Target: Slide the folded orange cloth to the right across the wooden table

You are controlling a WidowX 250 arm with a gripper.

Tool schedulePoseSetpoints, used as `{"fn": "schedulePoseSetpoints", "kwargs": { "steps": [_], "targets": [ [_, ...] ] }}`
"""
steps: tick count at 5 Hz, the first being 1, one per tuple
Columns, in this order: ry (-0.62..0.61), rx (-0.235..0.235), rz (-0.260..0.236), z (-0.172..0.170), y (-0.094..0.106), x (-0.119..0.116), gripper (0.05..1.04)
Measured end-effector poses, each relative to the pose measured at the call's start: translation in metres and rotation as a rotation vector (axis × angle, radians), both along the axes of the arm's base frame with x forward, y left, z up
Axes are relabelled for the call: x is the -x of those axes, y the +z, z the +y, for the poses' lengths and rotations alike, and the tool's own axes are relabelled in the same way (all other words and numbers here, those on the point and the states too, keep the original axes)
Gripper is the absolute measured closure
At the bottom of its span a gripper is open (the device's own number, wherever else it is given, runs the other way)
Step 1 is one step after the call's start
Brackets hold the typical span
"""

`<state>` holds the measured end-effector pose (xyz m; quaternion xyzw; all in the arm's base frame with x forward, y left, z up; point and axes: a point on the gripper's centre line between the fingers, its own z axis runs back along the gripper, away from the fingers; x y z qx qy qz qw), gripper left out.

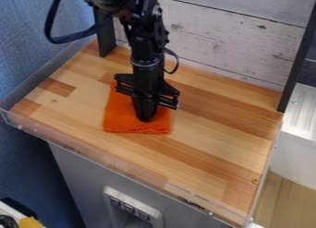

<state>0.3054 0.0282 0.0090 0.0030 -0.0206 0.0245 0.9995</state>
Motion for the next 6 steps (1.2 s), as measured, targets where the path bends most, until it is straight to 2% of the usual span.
{"fn": "schedulePoseSetpoints", "kwargs": {
  "steps": [1,2,3,4,5,6],
  "targets": [
    [-0.022,0.001,0.008,-0.005,0.0,-0.004,1.002],
    [-0.053,0.007,0.046,-0.014,0.003,-0.001,0.85],
    [-0.054,0.011,0.072,-0.024,0.013,-0.005,0.595],
    [-0.065,0.01,0.078,-0.039,0.028,-0.016,0.293],
    [-0.06,0.01,0.069,-0.056,0.043,-0.026,0.081],
    [-0.058,0.008,0.061,-0.066,0.051,-0.033,0.079]
  ]
}}
